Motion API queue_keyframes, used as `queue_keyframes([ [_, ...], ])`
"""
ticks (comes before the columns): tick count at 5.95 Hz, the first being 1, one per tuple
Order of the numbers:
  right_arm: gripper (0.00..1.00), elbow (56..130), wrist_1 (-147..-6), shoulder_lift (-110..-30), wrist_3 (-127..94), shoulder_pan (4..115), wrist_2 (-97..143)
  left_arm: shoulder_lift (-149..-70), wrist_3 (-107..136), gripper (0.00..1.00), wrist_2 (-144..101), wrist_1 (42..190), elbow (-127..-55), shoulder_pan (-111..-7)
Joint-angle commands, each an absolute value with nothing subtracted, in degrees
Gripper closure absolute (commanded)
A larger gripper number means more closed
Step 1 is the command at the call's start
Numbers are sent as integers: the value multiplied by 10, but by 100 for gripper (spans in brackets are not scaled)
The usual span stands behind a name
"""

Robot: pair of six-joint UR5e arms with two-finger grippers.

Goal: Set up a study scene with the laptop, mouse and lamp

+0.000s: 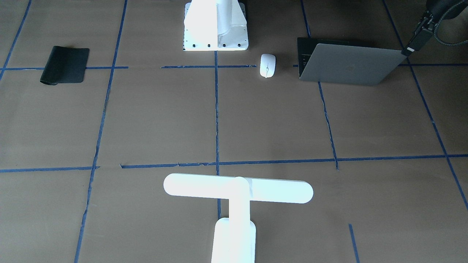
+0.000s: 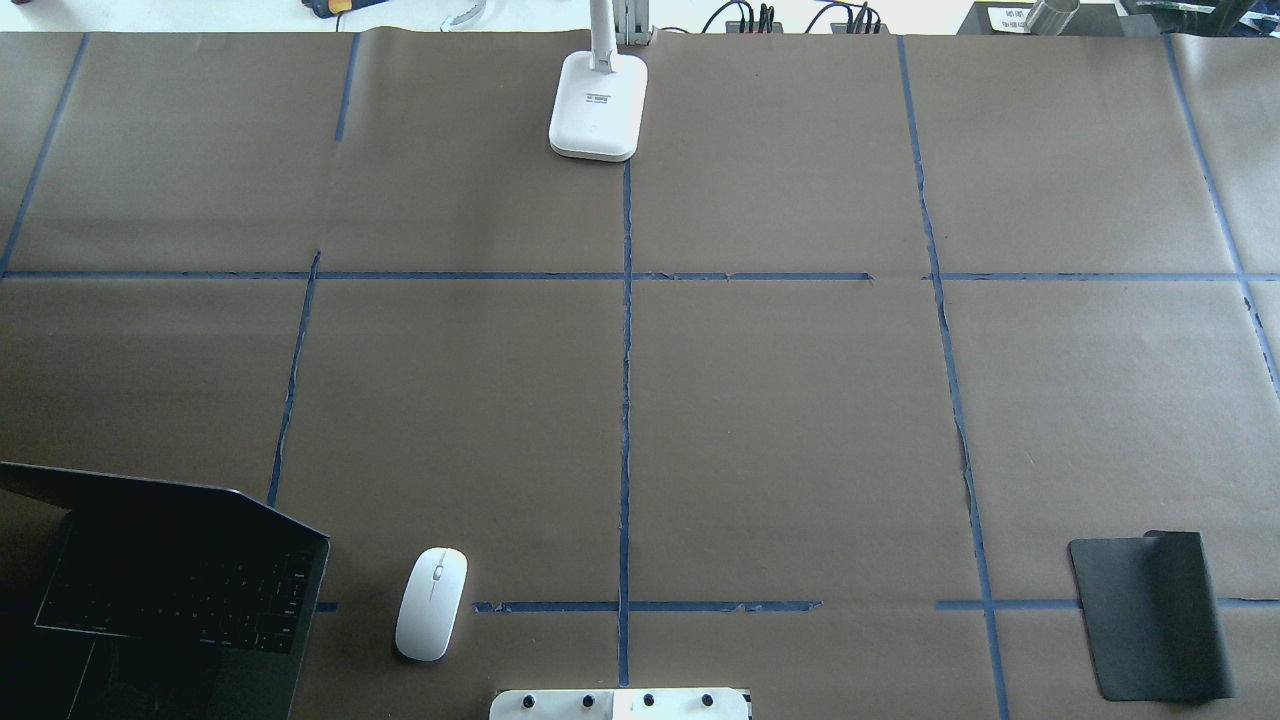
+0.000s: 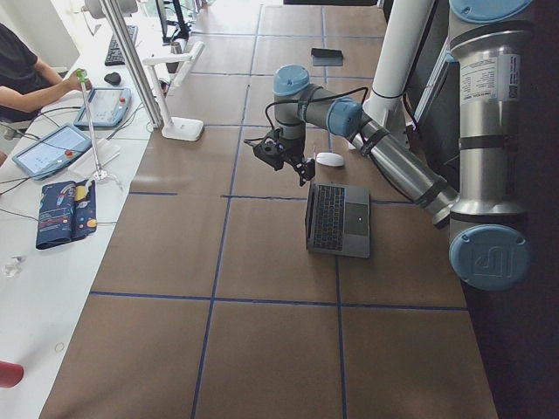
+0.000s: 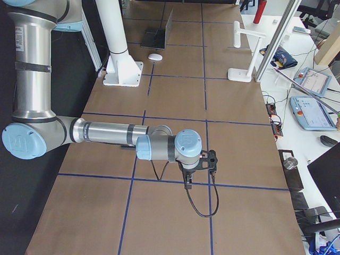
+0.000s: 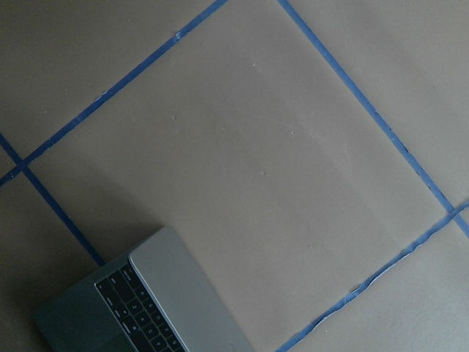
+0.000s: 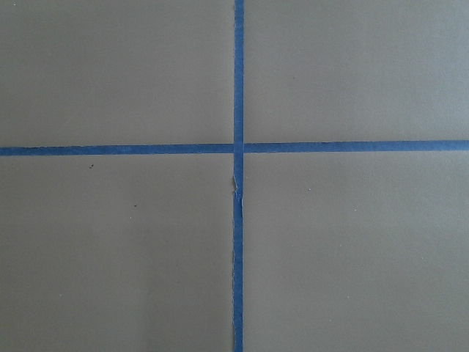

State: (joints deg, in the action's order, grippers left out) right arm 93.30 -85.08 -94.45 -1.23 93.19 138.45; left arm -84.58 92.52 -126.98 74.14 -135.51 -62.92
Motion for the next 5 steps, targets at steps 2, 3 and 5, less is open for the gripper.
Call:
queue_keyframes([
  [2,0,932,-851,-945,-11,932,1384,-860,1110,0,-1173,760,-1354,-520],
  [3,0,932,-851,-944,-11,932,1384,-860,1128,0,-1171,760,-1354,-515],
  [5,0,932,-851,-945,-11,932,1384,-856,1147,0,-1165,760,-1354,-497],
])
